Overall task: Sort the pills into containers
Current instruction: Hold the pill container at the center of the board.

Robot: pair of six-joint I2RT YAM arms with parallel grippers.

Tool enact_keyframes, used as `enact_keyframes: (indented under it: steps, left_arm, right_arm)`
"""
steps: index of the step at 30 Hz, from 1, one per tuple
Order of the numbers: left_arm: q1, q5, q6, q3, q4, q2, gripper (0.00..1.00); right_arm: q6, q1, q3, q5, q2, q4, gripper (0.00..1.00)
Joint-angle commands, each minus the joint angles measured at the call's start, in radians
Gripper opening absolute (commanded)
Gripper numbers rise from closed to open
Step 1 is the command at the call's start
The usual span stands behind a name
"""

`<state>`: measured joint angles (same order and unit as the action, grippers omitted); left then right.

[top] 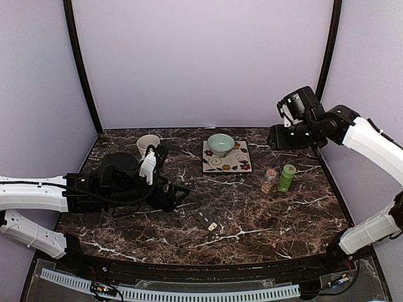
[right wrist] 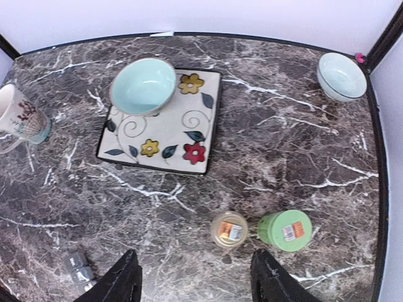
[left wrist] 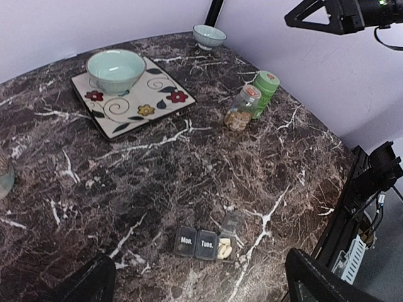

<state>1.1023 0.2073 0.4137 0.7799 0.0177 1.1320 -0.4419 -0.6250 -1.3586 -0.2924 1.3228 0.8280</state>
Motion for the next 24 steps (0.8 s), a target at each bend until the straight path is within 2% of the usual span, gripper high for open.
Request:
enact_keyframes:
  steps: [1,8,16,24]
  left_arm:
    - [-0.002,-0.066,0.104,-0.054,-0.004,0.013,0.95]
    - [-0.002,-0.135,0.153,-0.08,-0.011,0.119,0.93]
    - [-0.003,-0.214,0.217,-0.042,-0.055,0.299,0.93]
    - [-0.004,-0.232,0.258,0.008,-0.074,0.399,0.93]
  right_arm:
    - [-0.001,-0.092,0.051,0.031,-0.018,-0.049,0.56]
    - [-0.051,-0.235,0.186,0.09,-0.005,-0.121,0.51]
    - [-0.101,-0.274,0.358,0.223,0.01,-0.247,0.51]
    - [-0.117,-0.304,0.414,0.286,0.072,-0.324,0.5]
